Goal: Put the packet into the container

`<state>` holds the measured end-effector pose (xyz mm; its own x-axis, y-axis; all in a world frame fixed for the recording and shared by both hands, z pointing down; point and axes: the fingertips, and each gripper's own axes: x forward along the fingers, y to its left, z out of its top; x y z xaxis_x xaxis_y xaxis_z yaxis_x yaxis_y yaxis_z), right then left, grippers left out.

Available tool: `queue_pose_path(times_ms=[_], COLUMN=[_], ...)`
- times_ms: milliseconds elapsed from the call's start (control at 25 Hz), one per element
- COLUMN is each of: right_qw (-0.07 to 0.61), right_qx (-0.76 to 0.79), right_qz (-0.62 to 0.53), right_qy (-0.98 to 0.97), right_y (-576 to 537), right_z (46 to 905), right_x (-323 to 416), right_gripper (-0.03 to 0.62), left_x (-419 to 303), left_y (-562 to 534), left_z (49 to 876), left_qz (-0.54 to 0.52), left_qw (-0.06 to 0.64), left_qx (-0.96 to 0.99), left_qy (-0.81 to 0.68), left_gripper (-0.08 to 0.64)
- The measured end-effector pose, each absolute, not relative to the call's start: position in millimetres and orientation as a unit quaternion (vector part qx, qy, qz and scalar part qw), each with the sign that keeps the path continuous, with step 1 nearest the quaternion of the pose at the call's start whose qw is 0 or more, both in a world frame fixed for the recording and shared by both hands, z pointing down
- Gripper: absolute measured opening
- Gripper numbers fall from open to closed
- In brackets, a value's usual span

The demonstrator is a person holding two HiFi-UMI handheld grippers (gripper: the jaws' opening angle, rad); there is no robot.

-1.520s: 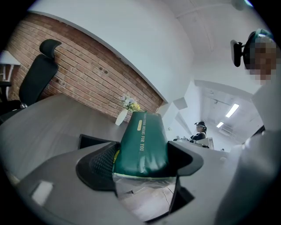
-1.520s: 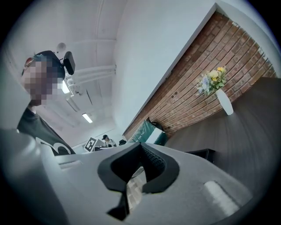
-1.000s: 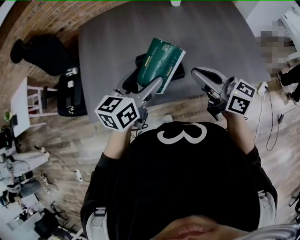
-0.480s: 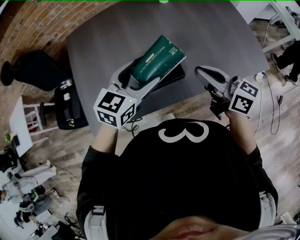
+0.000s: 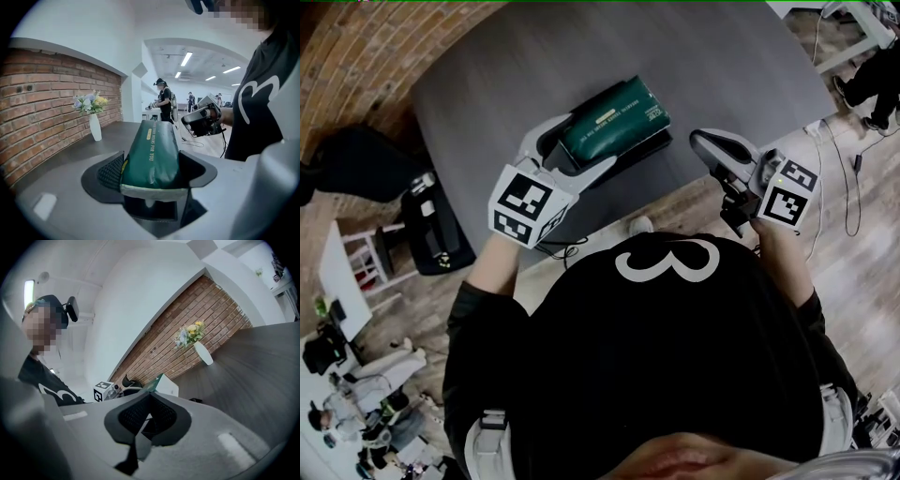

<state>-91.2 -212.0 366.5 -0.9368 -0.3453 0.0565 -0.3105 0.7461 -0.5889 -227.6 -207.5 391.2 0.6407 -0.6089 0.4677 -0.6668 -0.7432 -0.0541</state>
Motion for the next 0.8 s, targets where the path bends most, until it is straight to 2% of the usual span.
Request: queue_pose_path(times_ms=[800], right_qw=[0.018], right_qx=[-0.205], right_qz=[-0.330], right_qy=[0.921], right_y=[-214.3], right_z=[390.4], right_x=[-97.8], right_gripper=[0.002], left_x=[-241.3], left_y=[-224.2], left_z=[474.6], left_qz=[0.302], left_qw=[0.109], left_qx=[0.895], left_qy=[-0.309], left_gripper=[0.391])
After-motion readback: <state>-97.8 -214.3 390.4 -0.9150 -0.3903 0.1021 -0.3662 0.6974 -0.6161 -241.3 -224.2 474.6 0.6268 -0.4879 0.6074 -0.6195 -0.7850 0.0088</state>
